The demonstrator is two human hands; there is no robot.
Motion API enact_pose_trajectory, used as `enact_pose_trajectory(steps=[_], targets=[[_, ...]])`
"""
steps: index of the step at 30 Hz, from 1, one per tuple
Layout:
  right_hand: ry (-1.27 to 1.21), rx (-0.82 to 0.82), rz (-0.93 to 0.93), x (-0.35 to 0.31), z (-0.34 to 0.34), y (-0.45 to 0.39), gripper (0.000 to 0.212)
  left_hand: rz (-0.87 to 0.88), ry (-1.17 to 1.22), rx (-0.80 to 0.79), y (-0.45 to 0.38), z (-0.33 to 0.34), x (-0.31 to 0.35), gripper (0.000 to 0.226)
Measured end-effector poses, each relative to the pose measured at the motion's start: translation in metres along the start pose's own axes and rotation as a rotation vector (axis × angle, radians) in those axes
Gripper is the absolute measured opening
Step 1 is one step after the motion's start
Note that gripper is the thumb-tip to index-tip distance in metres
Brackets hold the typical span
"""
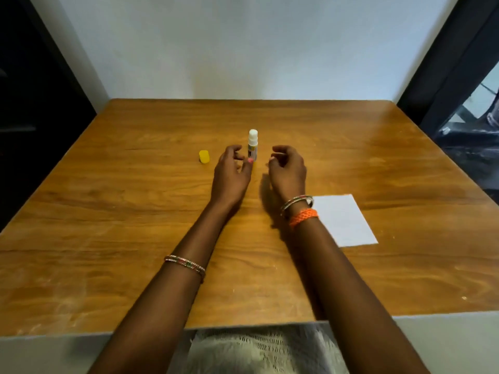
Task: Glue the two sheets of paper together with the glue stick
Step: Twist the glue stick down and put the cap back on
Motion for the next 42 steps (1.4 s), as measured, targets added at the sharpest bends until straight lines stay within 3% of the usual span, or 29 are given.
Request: enact_pose_trajectory(steps=[2,6,11,14,18,21,24,27,33,36,42], targets=[[0.016,0.023,0.002,0.005,0.017,-0.011,0.025,-0.013,-0.034,0.002,-0.016,0.008,-0.007,0.042],[0.164,0.04,-0.087,0.015,0.027,-0.025,0.019,0.03,-0.123,0.003,-0.031,0.018,-0.019,0.033],[0.05,0.07,-0.164,0.01,0.027,-0.023,0.016,-0.014,0.293,-0.004,-0.042,0.017,-0.029,0.035],[-0.017,0.001,-0.134,0.008,0.031,-0.017,0.022,0.019,0.553,0.027,-0.041,0.008,-0.022,0.027],[-0.64,-0.243,0.066,0.011,0.051,-0.013,0.019,-0.006,0.69,-0.011,-0.037,0.006,-0.018,0.026],[-0.806,-0.28,0.068,0.012,0.054,-0.01,0.007,0.012,0.683,-0.029,-0.031,0.006,-0.013,0.023],[-0.769,-0.264,0.046,0.012,0.054,-0.006,0.015,0.013,0.672,0.039,-0.027,0.002,-0.011,0.018],[-0.678,-0.206,-0.007,0.01,0.047,-0.006,0.025,-0.005,0.69,0.076,-0.024,0.0,-0.011,0.026],[-0.795,-0.303,0.089,0.013,0.053,-0.01,0.005,0.026,0.688,0.037,-0.024,0.004,-0.007,0.023],[-0.831,-0.306,0.094,0.016,0.051,-0.013,0.014,0.033,0.682,0.03,-0.023,0.005,-0.005,0.027],[-0.657,-0.19,-0.099,0.006,0.038,-0.011,0.011,0.062,0.668,0.079,-0.024,0.002,-0.005,0.031]])
Point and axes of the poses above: each hand's wrist, its own y-axis away from the middle knuckle, its own z-axis out of the palm, x = y × z, the point moved 7 cm from there along -y, towards the middle knuckle, and after that the axes turned 8 degrees about -x, right-handed, at the moved point
